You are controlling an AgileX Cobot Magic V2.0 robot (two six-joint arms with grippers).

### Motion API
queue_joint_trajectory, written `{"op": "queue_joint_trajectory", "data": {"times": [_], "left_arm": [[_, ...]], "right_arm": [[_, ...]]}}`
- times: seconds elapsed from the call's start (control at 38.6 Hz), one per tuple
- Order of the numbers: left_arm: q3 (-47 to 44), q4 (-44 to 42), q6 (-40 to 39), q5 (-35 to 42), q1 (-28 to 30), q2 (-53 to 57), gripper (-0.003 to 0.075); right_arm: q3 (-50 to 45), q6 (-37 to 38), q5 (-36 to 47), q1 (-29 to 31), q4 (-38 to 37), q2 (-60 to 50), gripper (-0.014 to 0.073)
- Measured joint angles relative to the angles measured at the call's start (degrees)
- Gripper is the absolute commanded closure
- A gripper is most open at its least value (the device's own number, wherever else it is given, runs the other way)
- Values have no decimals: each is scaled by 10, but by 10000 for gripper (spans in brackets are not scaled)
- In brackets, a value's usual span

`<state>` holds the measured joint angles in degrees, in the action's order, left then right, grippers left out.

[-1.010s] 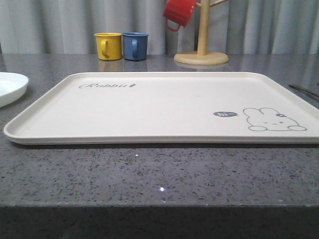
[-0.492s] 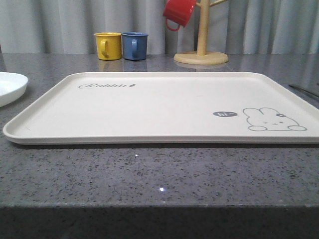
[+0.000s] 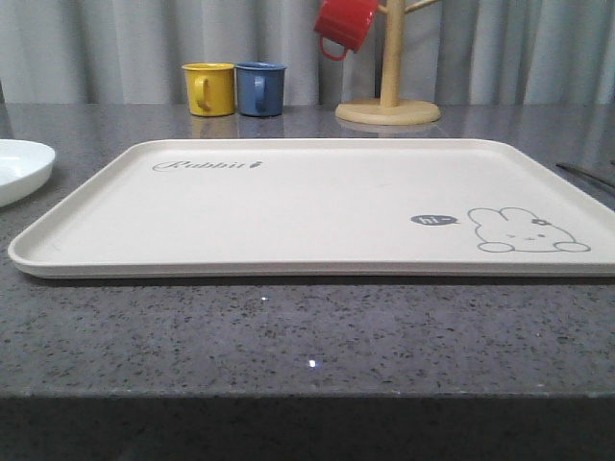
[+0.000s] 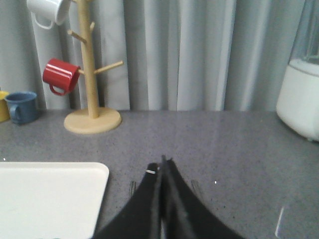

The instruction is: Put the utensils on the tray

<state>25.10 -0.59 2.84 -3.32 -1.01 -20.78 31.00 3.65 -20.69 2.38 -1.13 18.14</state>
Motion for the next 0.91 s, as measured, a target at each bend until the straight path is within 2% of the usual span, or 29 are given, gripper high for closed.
{"op": "queue_joint_trajectory", "data": {"times": [0.18, 0.23, 0.28, 0.39, 0.47, 0.57, 0.6, 0.62, 0.91], "left_arm": [[38, -5, 0, -26, 0, -77, 737], [39, -6, 0, -26, 0, -82, 727], [39, -6, 0, -28, 0, -83, 689], [39, -6, 0, -29, 0, -83, 528], [39, -7, 0, -29, 0, -83, 320], [39, -7, 0, -36, 0, -83, 83], [39, -7, 0, -38, 0, -83, 29], [39, -7, 0, -40, 0, -83, 13], [50, -5, 0, -51, -2, -98, 110]], "right_arm": [[20, 0, -29, 0, 0, 68, 646], [20, 0, -31, 0, 0, 70, 603], [21, 0, -33, 0, 1, 70, 510], [21, 0, -34, 0, 1, 70, 277], [21, 0, -34, 0, 1, 70, 99], [21, 0, -34, 0, 1, 70, -66], [21, 0, -34, 0, 1, 70, -69], [21, 0, -34, 0, 1, 70, -59], [21, 0, -35, 0, 1, 70, -58]]}}
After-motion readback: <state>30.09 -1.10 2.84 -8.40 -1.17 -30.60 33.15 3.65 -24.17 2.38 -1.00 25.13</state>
